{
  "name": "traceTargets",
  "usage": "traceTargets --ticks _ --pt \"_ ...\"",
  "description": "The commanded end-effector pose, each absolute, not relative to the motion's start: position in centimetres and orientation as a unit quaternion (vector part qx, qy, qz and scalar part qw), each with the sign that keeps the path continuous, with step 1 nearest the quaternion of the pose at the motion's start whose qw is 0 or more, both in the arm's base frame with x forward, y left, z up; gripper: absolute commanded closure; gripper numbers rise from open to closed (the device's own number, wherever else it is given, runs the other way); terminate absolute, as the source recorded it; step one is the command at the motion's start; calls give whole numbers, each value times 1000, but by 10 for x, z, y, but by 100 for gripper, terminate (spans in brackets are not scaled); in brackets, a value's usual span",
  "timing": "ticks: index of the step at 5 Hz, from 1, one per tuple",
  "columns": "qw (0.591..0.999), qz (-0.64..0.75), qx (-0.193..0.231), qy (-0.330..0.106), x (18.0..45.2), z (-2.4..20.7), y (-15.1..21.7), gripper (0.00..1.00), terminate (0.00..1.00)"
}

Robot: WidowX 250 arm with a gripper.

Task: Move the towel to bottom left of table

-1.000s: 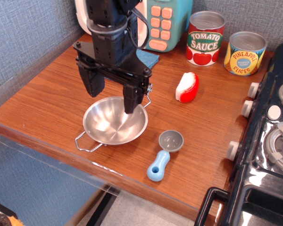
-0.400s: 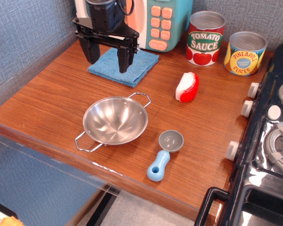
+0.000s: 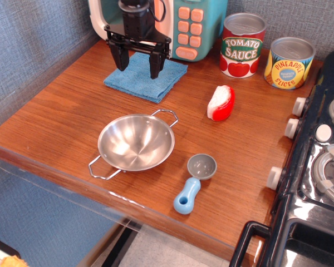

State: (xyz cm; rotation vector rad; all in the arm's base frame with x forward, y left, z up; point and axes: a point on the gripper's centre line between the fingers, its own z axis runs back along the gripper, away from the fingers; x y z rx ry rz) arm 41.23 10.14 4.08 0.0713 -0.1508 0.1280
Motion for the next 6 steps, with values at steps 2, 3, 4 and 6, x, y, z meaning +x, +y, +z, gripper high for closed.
traceTargets --ticks 2,3,4,6 --pt "994 56 67 -67 444 22 104 0 0" --pt "996 48 61 -53 438 16 105 0 0" --pt "996 50 53 -49 428 16 110 0 0" --pt "998 47 39 -30 391 9 120 0 0"
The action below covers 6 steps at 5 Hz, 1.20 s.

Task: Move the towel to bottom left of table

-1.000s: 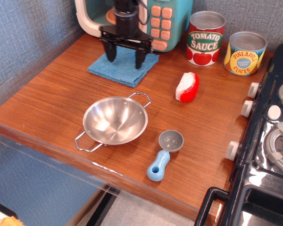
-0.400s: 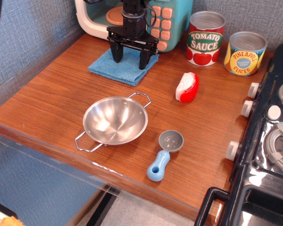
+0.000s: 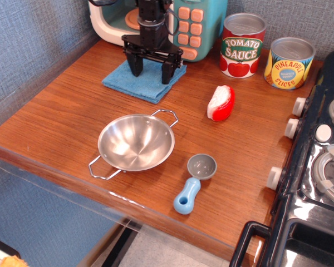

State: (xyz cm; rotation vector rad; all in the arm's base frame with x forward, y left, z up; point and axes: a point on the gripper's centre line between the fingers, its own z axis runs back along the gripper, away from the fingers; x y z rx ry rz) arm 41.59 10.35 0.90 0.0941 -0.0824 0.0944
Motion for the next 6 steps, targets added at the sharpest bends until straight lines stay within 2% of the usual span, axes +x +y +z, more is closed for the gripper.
traceTargets --ticks 1,5,6 --pt "998 40 36 -28 366 10 125 0 0" --pt "996 71 53 -26 235 35 147 0 0" --pt "995 70 57 -35 232 37 147 0 0"
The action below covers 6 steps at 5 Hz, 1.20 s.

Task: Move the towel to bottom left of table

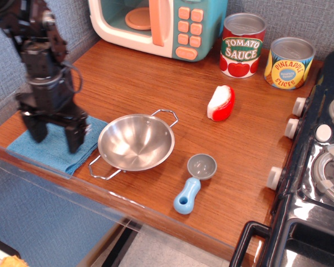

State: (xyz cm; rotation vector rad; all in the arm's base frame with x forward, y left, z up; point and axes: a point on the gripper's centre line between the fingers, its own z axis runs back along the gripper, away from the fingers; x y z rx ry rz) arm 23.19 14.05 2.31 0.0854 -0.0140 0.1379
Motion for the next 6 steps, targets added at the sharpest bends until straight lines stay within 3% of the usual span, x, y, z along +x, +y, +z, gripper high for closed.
traceTargets --ticks 1,3,4,6 --pt "994 65 51 -68 244 53 145 0 0" --pt "994 35 21 -103 252 126 128 0 0" --pt "995 17 15 -97 255 137 122 0 0" --pt "995 1 38 -89 262 133 118 0 0"
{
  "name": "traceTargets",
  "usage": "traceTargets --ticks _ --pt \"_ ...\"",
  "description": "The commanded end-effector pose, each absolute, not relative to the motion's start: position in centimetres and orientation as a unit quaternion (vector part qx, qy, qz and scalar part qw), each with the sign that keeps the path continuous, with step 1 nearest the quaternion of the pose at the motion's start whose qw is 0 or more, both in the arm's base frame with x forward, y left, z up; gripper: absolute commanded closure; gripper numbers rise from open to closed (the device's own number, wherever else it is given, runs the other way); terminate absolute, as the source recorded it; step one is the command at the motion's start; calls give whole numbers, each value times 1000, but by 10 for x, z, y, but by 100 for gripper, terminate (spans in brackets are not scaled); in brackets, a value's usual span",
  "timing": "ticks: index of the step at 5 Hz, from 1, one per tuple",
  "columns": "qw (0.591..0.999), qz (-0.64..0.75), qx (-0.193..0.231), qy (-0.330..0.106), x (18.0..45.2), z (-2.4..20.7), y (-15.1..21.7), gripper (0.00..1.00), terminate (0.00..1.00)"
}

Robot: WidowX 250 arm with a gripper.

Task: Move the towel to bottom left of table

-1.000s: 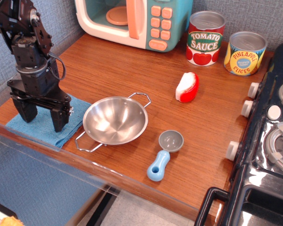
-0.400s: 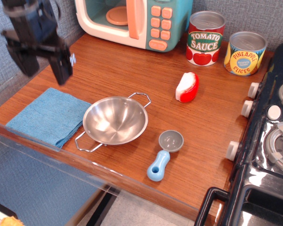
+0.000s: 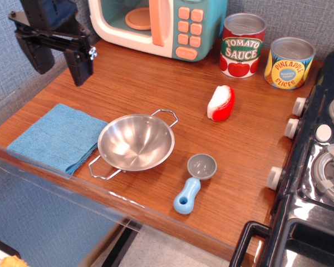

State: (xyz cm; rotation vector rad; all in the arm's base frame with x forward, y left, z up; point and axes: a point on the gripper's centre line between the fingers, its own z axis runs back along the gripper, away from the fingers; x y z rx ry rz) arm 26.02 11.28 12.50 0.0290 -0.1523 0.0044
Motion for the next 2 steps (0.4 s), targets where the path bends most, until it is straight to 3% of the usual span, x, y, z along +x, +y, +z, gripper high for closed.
traceTargets --ticks 1,2 --pt "995 1 38 -89 262 133 118 0 0" --pt "995 1 38 -89 262 133 118 0 100"
